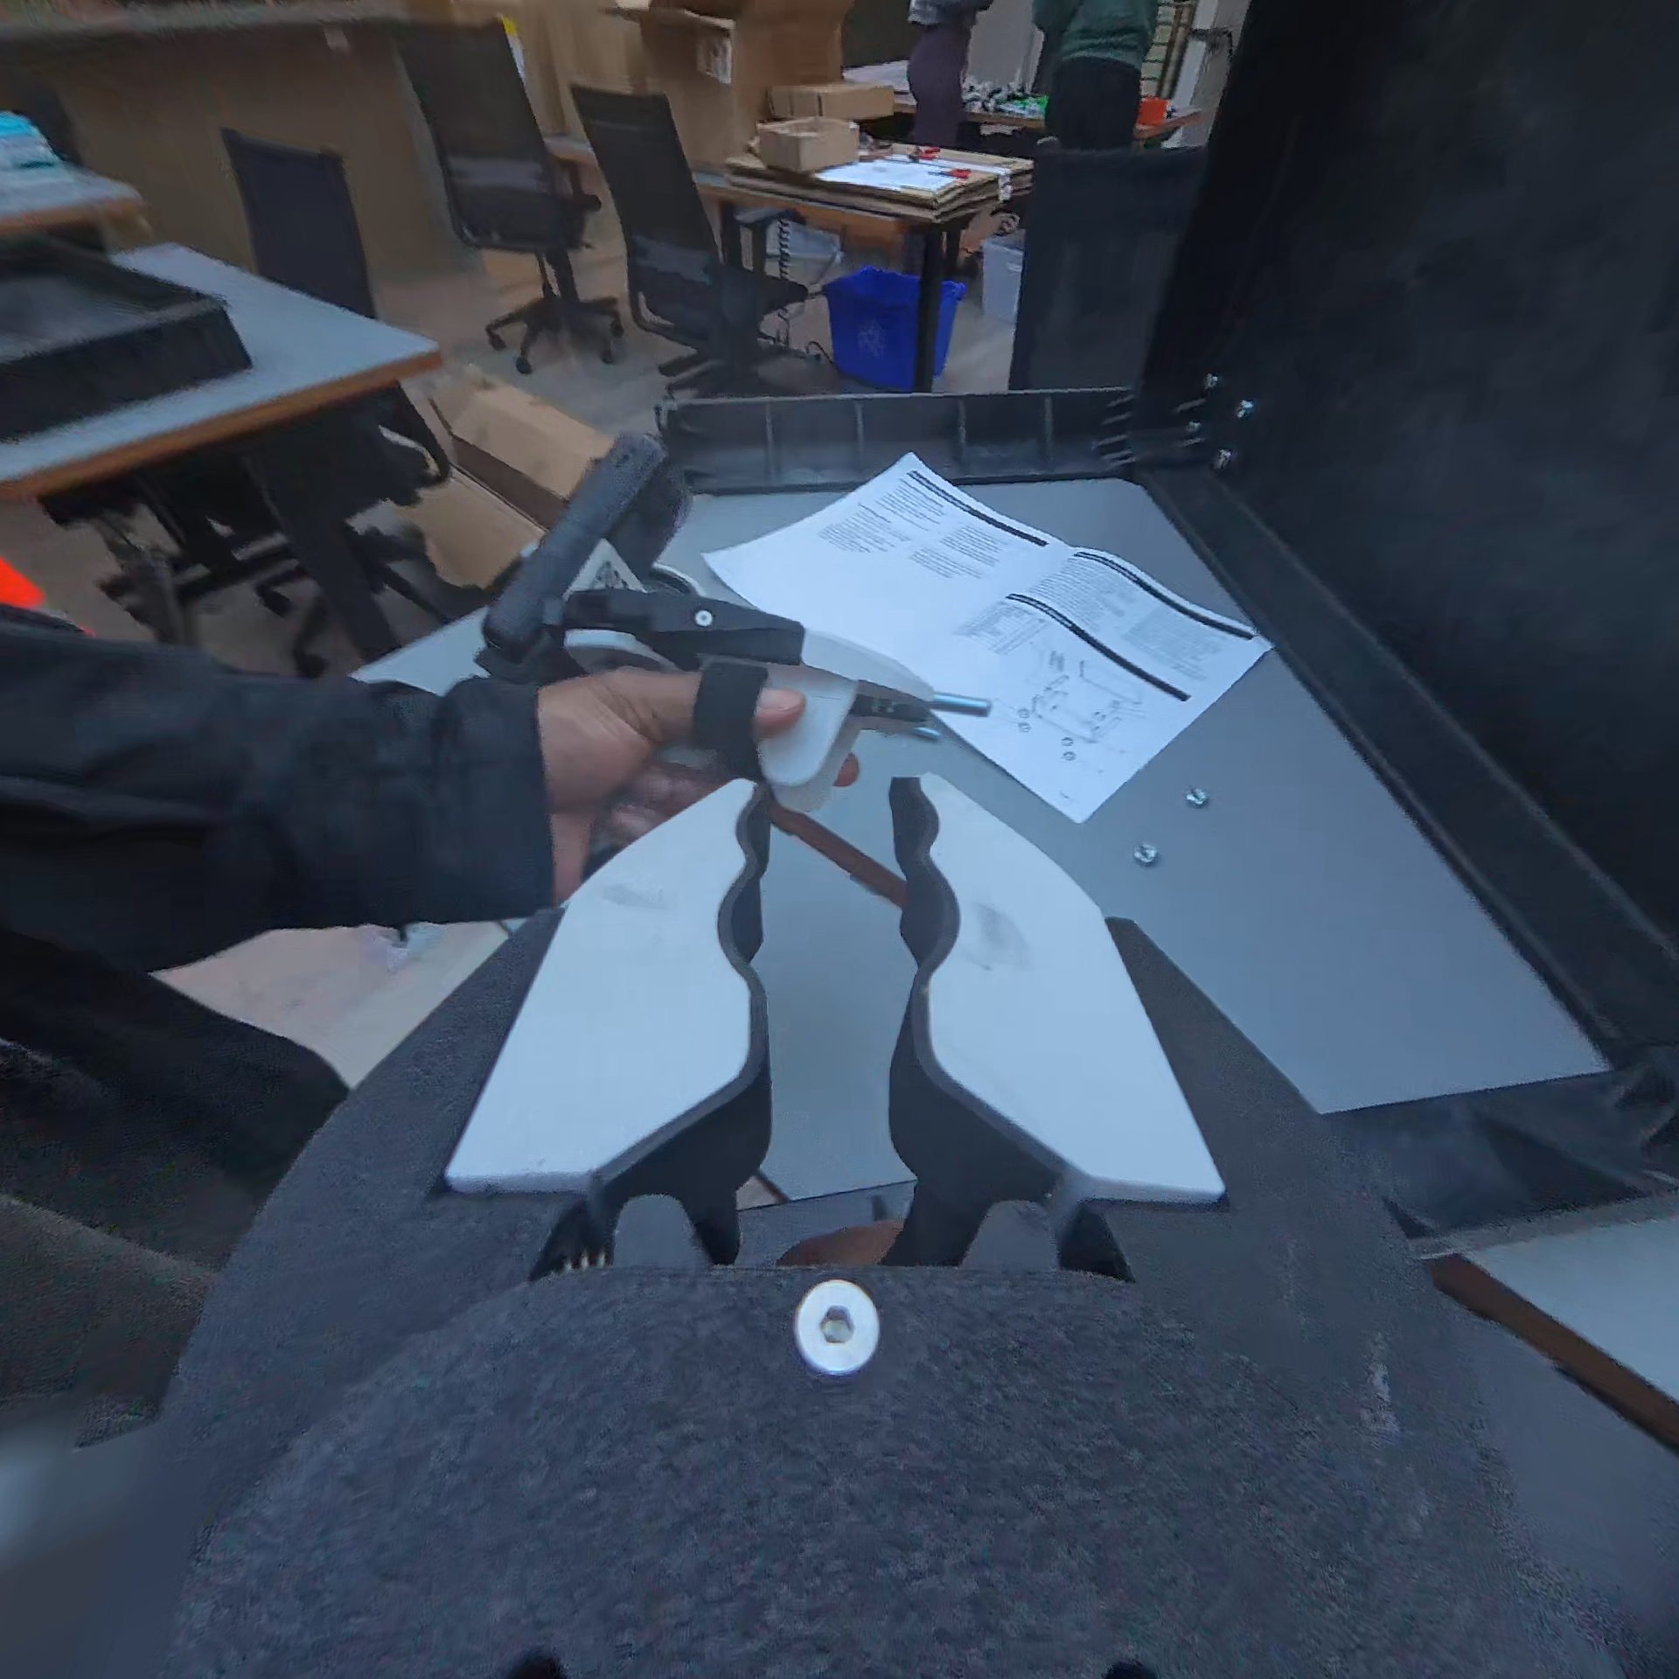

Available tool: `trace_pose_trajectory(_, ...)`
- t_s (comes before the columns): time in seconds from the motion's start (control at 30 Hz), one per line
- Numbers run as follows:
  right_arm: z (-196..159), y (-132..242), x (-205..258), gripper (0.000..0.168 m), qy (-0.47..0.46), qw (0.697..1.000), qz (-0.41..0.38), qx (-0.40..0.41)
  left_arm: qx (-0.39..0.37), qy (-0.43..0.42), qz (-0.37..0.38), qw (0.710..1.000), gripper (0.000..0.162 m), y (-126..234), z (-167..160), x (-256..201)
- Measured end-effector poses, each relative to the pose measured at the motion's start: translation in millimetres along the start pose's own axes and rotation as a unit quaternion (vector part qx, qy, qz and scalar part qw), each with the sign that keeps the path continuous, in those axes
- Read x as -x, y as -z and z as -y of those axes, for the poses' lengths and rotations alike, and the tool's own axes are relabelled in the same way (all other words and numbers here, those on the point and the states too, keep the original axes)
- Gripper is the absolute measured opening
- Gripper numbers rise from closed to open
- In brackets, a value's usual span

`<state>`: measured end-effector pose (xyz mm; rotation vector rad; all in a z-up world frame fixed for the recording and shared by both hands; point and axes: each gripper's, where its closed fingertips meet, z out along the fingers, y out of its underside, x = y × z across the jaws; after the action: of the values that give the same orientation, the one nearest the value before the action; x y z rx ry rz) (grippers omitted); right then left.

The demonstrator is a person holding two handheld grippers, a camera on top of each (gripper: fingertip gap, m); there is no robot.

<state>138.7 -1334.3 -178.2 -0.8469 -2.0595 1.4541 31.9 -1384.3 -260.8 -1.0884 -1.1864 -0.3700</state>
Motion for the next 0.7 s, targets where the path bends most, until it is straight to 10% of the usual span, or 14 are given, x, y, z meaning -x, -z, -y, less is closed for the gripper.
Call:
trace_pose_trajectory(0.4, -42.0, -107.3, -54.2, 0.032, 0.256, 0.957, -0.096, 0.103, 0.007, 0.111, -0.022, 0.994, 0.016, 0.4, 25.8, 84.1)
trace_pose_trajectory(0.7, -74.3, -182.3, -61.6, 0.035, 0.366, 0.921, -0.05, 0.124, -0.004, 0.058, 0.166, 0.984, 0.017, 19.9, 40.1, 158.8)
